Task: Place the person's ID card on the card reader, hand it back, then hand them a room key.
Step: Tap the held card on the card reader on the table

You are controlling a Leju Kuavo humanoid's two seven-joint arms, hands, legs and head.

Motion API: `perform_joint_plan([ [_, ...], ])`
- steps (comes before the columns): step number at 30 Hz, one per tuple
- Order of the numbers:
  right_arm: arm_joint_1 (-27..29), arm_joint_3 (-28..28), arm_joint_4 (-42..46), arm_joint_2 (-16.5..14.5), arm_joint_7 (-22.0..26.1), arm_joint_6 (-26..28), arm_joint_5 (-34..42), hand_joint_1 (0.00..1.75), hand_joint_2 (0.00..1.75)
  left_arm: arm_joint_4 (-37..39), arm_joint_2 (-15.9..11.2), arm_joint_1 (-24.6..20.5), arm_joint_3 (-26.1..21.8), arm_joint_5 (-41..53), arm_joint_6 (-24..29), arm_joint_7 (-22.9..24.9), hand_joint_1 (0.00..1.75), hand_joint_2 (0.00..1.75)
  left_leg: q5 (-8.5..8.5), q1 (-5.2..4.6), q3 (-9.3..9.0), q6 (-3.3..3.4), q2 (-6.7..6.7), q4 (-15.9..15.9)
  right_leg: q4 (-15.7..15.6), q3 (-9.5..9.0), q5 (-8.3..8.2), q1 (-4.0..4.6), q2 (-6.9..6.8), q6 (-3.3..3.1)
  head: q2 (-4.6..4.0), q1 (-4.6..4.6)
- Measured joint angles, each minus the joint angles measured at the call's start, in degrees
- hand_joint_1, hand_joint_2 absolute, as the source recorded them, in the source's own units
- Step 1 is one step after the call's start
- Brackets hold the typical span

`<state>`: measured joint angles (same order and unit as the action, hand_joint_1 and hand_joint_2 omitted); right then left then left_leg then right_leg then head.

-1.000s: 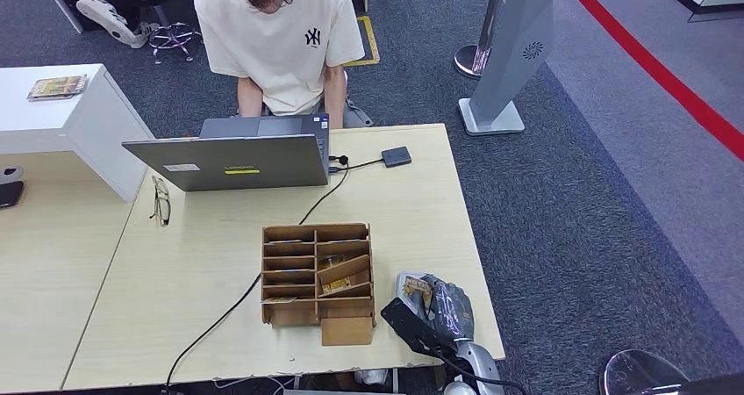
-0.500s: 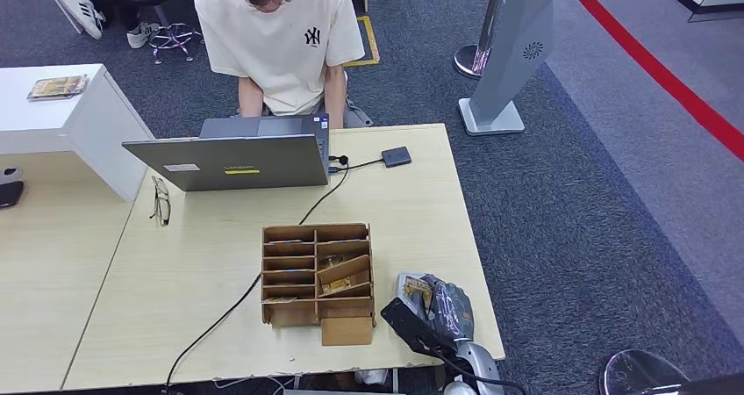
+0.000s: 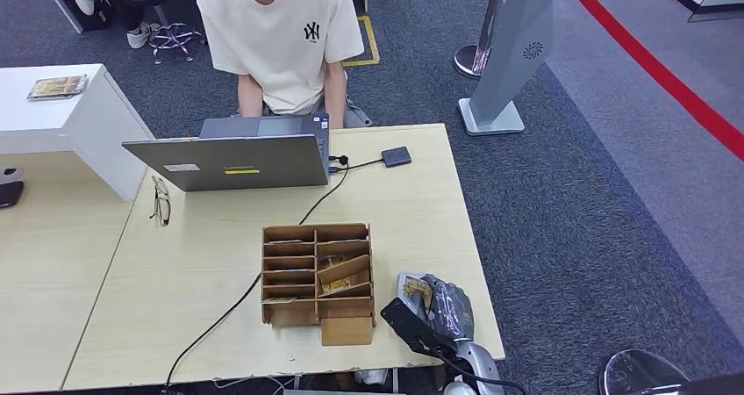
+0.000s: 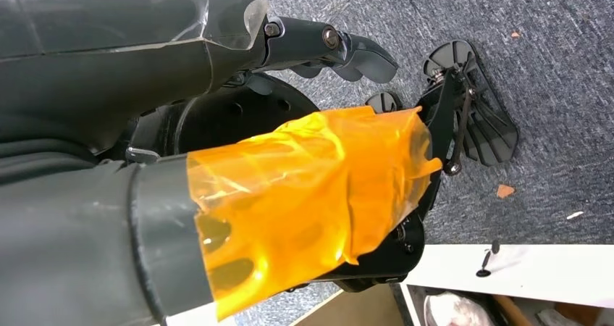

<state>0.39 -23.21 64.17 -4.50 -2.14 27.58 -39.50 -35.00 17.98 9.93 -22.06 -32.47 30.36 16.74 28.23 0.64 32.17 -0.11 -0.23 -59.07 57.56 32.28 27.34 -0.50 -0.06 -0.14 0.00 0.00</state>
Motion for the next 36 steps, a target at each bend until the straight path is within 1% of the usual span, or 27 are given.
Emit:
perform_joint_plan([
  [36,-0.05,0.11,-0.31,0.00,-0.09,0.00,-0.96,1.75,1.75,-0.78,0.16,0.56,0.57,0.40,-0.43,0.04,0.00,0.00,0.00,0.00,-0.02,0.00,0.00,0.00,0.00,-0.02,0.00,0.00,0.00,0.00,0.00,0.00],
])
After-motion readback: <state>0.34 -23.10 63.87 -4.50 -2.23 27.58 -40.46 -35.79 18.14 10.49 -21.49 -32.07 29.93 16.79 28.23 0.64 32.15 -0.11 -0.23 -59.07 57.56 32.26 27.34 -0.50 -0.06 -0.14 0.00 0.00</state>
